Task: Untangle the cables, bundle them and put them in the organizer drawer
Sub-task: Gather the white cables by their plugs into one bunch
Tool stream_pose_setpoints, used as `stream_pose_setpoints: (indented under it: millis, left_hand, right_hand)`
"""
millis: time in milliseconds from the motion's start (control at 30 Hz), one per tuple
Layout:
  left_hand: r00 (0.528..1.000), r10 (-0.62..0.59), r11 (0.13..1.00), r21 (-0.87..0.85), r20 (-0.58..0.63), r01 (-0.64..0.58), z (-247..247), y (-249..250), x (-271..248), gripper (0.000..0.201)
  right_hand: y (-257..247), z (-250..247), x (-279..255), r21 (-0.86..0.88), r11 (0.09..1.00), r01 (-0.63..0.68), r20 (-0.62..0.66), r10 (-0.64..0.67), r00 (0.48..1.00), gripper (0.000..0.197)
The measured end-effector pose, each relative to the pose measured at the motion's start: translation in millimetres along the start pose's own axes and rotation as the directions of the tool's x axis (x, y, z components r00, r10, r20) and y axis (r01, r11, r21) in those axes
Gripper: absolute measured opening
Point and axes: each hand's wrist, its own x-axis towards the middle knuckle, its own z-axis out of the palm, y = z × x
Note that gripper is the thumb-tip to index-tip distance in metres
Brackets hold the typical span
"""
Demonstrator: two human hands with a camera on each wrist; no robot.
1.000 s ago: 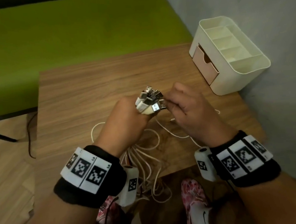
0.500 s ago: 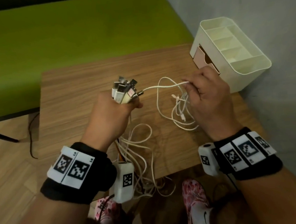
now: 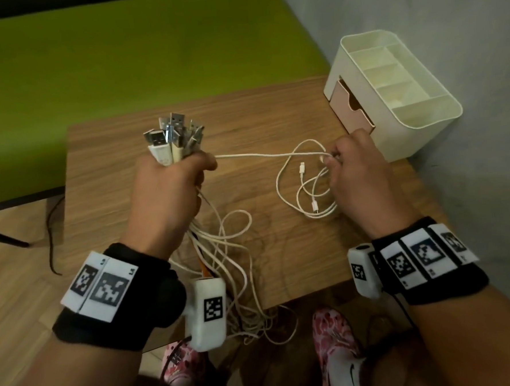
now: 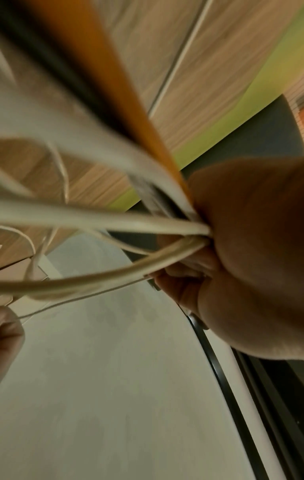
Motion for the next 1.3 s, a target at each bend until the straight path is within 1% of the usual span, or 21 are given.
stream_pose_setpoints:
  millis: [33, 100, 133, 200, 233, 267, 333, 433, 500, 533, 600, 667, 733, 800, 867, 933, 1000, 1067, 1200, 1233, 1300]
  left_hand:
    - [1.000, -0.008, 0.999, 0.032, 0.001, 0.007, -1, 0, 1, 0.006]
    - [0.998, -0.036, 0.969, 0.247, 0.055, 0.021, -3, -2, 3, 0.009]
    - [0.991, -0.078, 0.919, 0.394, 0.106, 0.030, -4, -4, 3, 0.008]
    - [0.967, -0.173, 0.757, 0.653, 0.189, 0.007, -3, -11, 1, 0.011]
    - [0.961, -0.182, 0.699, 0.715, 0.210, -0.024, -2, -14, 0, 0.014]
    - [0.963, -0.164, 0.683, 0.729, 0.216, -0.047, 0, -16, 0, 0.015]
    - [0.976, -0.063, 0.751, 0.655, 0.207, -0.090, 4, -12, -1, 0.013]
    - [0.989, 0.120, 0.903, 0.406, 0.082, -0.143, 5, -4, -4, 0.013]
    - [0.980, 0.193, 0.933, 0.300, 0.041, -0.196, 5, -1, -8, 0.012]
    - [0.977, 0.203, 0.938, 0.273, 0.063, -0.212, 7, -1, -9, 0.009]
    - [0.975, 0.166, 0.946, 0.255, 0.149, -0.200, 14, -3, -12, 0.006]
    - [0.963, 0.116, 0.927, 0.321, 0.245, -0.193, 20, -7, -14, 0.006]
    - [0.940, 0.091, 0.860, 0.450, 0.330, -0.241, 23, -10, -14, 0.014]
    - [0.934, 0.095, 0.857, 0.450, 0.345, -0.253, 23, -7, -15, 0.026]
    - [0.951, 0.060, 0.976, 0.184, 0.302, -0.120, 19, -4, -14, 0.022]
    - [0.963, -0.024, 0.991, -0.120, 0.269, 0.059, 15, -1, -11, 0.016]
    - [0.963, -0.044, 0.985, -0.147, 0.267, 0.086, 13, 0, -10, 0.016]
    - [0.961, -0.035, 0.984, -0.159, 0.273, 0.081, 12, 2, -11, 0.017]
    - [0.955, -0.071, 0.955, -0.257, 0.289, 0.149, 8, 5, -11, 0.016]
    - [0.959, -0.100, 0.966, -0.203, 0.265, 0.157, 6, 3, -7, 0.016]
    - [0.974, -0.146, 0.989, 0.042, 0.173, 0.141, 0, -6, 1, 0.015]
  right_hand:
    - [1, 1, 0, 0.001, 1.000, -0.002, -0.010, 0.002, 1.000, 0.015]
    - [-1, 0, 0, 0.026, 0.999, 0.041, -0.050, -0.040, 0.998, 0.013]
    - [-3, -1, 1, 0.041, 0.996, 0.080, -0.061, -0.077, 0.995, 0.012]
    - [-7, -2, 1, 0.063, 0.983, 0.172, -0.059, -0.168, 0.984, 0.009]
    - [-9, -2, 0, 0.071, 0.973, 0.218, -0.058, -0.214, 0.975, 0.010]
    - [-10, -1, -1, 0.080, 0.963, 0.257, -0.059, -0.253, 0.966, 0.012]
    - [-11, 4, -3, 0.104, 0.944, 0.312, -0.066, -0.306, 0.950, 0.016]
    - [-8, 12, -4, 0.092, 0.925, 0.368, -0.079, -0.361, 0.929, 0.018]
    - [-10, 15, -6, 0.047, 0.917, 0.397, -0.073, -0.393, 0.917, 0.016]
    - [-14, 16, -7, 0.041, 0.910, 0.413, -0.074, -0.409, 0.909, 0.015]
    - [-25, 14, -10, 0.068, 0.887, 0.457, -0.089, -0.451, 0.888, 0.014]
    - [-36, 10, -13, 0.101, 0.862, 0.497, -0.099, -0.488, 0.867, 0.016]
    - [-43, 5, -15, 0.137, 0.853, 0.503, -0.104, -0.493, 0.864, 0.018]
    - [-41, 4, -15, 0.157, 0.862, 0.483, -0.098, -0.473, 0.876, 0.019]
    - [-35, 6, -14, 0.124, 0.912, 0.390, -0.003, -0.393, 0.920, 0.021]
    - [-26, 9, -10, -0.003, 0.976, 0.217, 0.170, -0.213, 0.962, 0.024]
    - [-19, 7, -7, -0.071, 0.990, 0.122, 0.217, -0.104, 0.971, 0.026]
    - [-17, 4, -5, -0.048, 0.988, 0.148, 0.124, -0.141, 0.982, 0.024]
    - [-20, 2, -5, -0.067, 0.980, 0.189, -0.059, -0.193, 0.979, 0.020]
    - [-21, 0, -5, -0.035, 0.980, 0.194, -0.110, -0.197, 0.974, 0.018]
    - [-22, -5, -4, 0.061, 0.963, 0.263, -0.214, -0.245, 0.946, 0.014]
